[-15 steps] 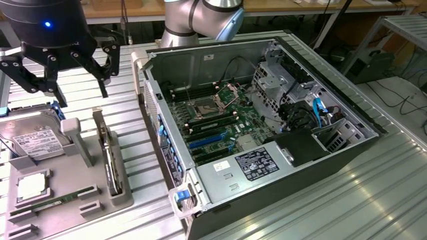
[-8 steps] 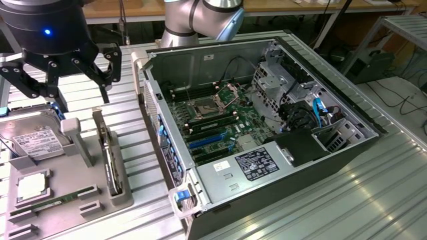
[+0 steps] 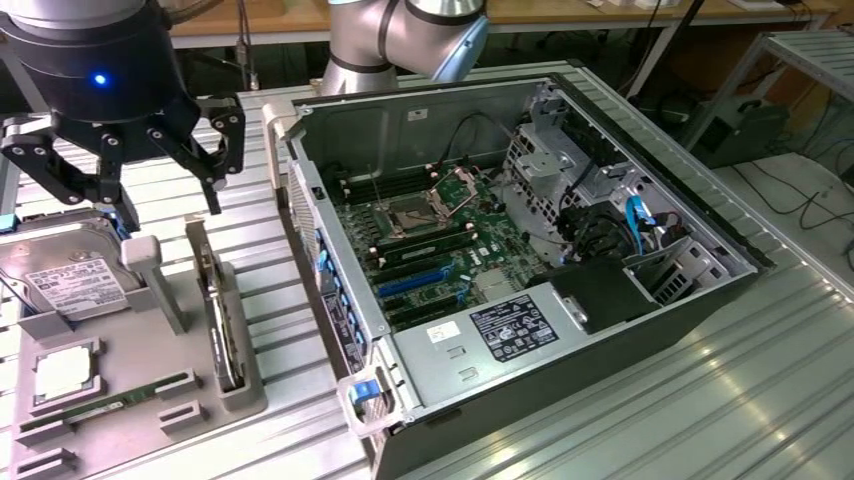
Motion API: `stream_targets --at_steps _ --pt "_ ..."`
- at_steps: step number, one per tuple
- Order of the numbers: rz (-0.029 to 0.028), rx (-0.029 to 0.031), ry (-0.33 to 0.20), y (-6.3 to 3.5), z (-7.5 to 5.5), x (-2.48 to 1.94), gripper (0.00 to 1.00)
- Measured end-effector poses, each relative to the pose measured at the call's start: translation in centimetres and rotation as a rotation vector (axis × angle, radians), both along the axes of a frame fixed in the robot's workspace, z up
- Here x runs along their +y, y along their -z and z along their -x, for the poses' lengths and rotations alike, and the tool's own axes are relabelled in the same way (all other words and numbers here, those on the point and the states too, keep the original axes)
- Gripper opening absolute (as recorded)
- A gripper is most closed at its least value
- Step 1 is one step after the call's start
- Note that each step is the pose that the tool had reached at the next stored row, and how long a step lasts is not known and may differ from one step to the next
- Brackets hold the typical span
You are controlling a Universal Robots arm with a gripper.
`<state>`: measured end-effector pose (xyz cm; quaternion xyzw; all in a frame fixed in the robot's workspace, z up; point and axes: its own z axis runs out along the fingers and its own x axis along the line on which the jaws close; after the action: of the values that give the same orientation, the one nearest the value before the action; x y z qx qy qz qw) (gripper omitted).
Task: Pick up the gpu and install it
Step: 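Pick up the gpu and move the gpu toward the slot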
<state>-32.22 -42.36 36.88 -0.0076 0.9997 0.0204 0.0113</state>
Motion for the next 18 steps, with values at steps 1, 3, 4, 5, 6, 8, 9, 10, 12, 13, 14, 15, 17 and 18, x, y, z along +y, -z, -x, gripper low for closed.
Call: stream_targets --at_steps 1,3,4,5,6,8,9,10,12,13,14,15,17,18 --pt "0.0000 0.0000 0.001 0.07 0.0 -0.01 0.66" --pt "0.0000 0.0000 0.004 0.22 0.0 -0.06 0.66" --pt "0.0000 0.0000 0.005 0.31 0.0 -0.10 0.66" --pt "0.0000 0.0000 0.006 0.43 0.0 -0.12 0.66" --pt "0.0000 0.0000 0.006 0.59 0.0 -0.14 0.66" --pt "0.0002 0.0002 0.006 0.92 0.0 -0.35 0.66" --pt "0.0002 0.0002 0.006 1.02 0.0 -0.53 0.66" --pt "0.0001 0.0001 0.006 1.13 0.0 -0.78 0.66" --pt "0.0001 0.0001 0.006 1.36 0.0 -1.27 0.66" --pt "0.0000 0.0000 0.006 1.50 0.0 -1.42 0.66" --pt "-0.0002 -0.0003 0.006 1.63 0.0 -1.45 0.66" --pt "-0.0001 -0.0001 0.006 1.79 0.0 -1.45 0.66" --pt "0.0000 0.0000 0.006 2.29 0.0 -1.62 0.66" --pt "0.0000 0.0000 0.006 2.70 0.0 -1.75 0.66"
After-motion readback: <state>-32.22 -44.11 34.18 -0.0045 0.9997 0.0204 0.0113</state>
